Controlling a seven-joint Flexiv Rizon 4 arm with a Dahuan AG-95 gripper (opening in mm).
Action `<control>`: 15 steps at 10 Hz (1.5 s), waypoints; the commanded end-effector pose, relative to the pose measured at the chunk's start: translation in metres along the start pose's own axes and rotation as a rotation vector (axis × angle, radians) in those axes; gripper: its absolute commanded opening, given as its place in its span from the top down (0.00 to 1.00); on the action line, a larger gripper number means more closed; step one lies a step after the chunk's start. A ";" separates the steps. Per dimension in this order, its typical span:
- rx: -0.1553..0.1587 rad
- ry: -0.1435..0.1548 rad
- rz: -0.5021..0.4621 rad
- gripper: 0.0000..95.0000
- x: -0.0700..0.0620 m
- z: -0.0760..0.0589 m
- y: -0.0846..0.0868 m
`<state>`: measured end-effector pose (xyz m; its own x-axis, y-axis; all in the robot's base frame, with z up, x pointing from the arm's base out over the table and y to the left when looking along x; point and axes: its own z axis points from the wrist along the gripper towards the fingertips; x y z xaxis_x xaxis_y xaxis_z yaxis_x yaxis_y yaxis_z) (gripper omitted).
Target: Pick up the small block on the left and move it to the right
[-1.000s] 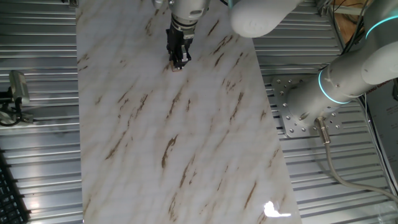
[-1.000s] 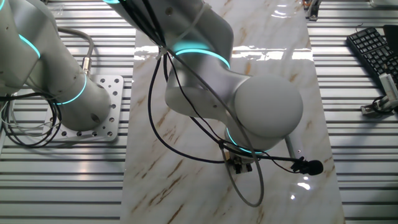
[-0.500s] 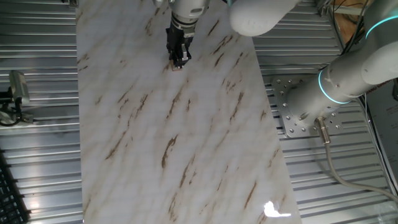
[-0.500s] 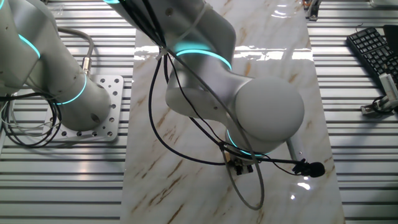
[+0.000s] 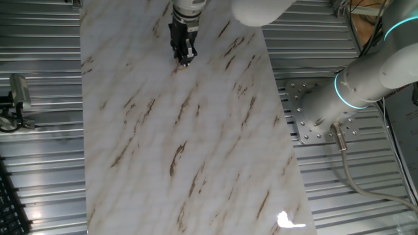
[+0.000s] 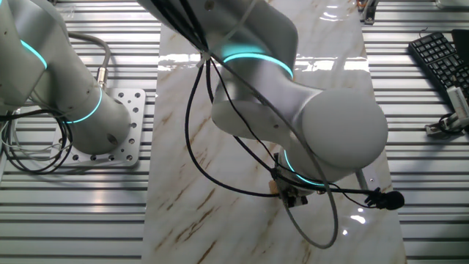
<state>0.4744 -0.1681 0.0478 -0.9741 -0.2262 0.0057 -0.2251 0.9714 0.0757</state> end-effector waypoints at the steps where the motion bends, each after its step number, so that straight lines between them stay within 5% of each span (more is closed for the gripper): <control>1: -0.003 0.010 0.005 1.00 -0.009 -0.002 0.002; 5: -0.003 0.021 0.065 1.00 -0.042 -0.003 0.023; 9: 0.003 0.017 0.168 1.00 -0.060 0.000 0.048; 15: 0.059 -0.013 0.287 1.00 -0.067 0.009 0.089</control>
<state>0.5210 -0.0676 0.0462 -0.9986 0.0516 0.0131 0.0519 0.9984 0.0203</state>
